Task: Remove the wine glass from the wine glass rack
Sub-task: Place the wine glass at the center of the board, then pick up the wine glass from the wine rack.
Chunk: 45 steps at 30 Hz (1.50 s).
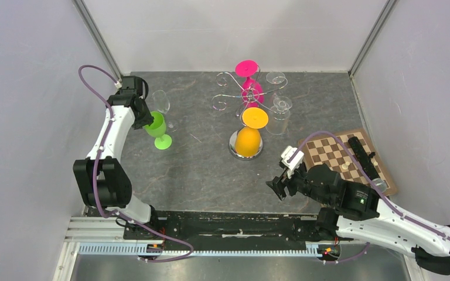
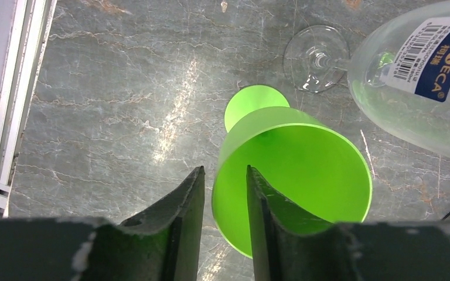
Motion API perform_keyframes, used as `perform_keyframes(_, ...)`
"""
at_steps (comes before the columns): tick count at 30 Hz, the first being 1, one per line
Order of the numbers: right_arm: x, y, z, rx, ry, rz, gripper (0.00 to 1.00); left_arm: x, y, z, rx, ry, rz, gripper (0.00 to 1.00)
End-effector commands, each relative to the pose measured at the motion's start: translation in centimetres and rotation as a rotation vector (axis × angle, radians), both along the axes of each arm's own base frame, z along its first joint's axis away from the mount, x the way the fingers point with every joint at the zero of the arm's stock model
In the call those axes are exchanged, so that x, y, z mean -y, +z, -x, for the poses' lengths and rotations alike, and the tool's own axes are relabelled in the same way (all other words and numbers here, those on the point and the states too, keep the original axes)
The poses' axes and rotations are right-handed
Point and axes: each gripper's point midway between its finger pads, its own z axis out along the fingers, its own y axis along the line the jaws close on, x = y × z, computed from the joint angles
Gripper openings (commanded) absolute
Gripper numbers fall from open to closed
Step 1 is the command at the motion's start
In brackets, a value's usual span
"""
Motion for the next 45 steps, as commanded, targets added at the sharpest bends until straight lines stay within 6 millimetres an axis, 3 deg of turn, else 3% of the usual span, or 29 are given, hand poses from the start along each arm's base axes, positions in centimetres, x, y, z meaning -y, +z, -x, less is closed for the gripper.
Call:
perform_keyframes(1, -0.3, 1.8, -1.0, 0.026, -0.053, -0.053, 0.75, 0.1, 1.7, -0.5, 0.039, -0.055, -0.011, 0.42)
perform_keyframes(8, 0.9, 3.3, -2.4, 0.052, -0.175, -0.065, 0.83, 0.6, 4.7, 0.6, 0.092, -0.072, 0.006, 0.60)
perform_keyframes(12, 1.2, 4.2, -2.8, 0.046, -0.213, -0.069, 0.91, 1.4, 6.3, 1.5, 0.131, -0.096, 0.042, 0.62)
perform_keyframes(21, 2.2, 9.0, -2.9, 0.035, -0.286, -0.170, 0.98, 4.4, 9.7, 3.7, 0.221, -0.200, 0.125, 0.76)
perform_keyframes(26, 2.2, 12.3, -2.8, 0.007, -0.312, -0.220, 0.97, 8.5, 10.3, 4.7, 0.230, -0.332, 0.119, 0.76)
perform_keyframes(34, 0.6, 16.6, -2.9, -0.046, -0.316, -0.311, 0.93, 15.0, 11.2, 7.0, 0.252, -0.525, 0.152, 0.75)
perform_keyframes(41, -1.5, 20.5, -3.1, -0.106, -0.319, -0.424, 0.86, 18.6, 12.9, 10.2, 0.339, -0.673, 0.291, 0.74)
perform_keyframes(45, -2.0, 21.8, -3.9, -0.141, -0.372, -0.491, 0.80, 19.8, 13.0, 11.8, 0.359, -0.735, 0.362, 0.73)
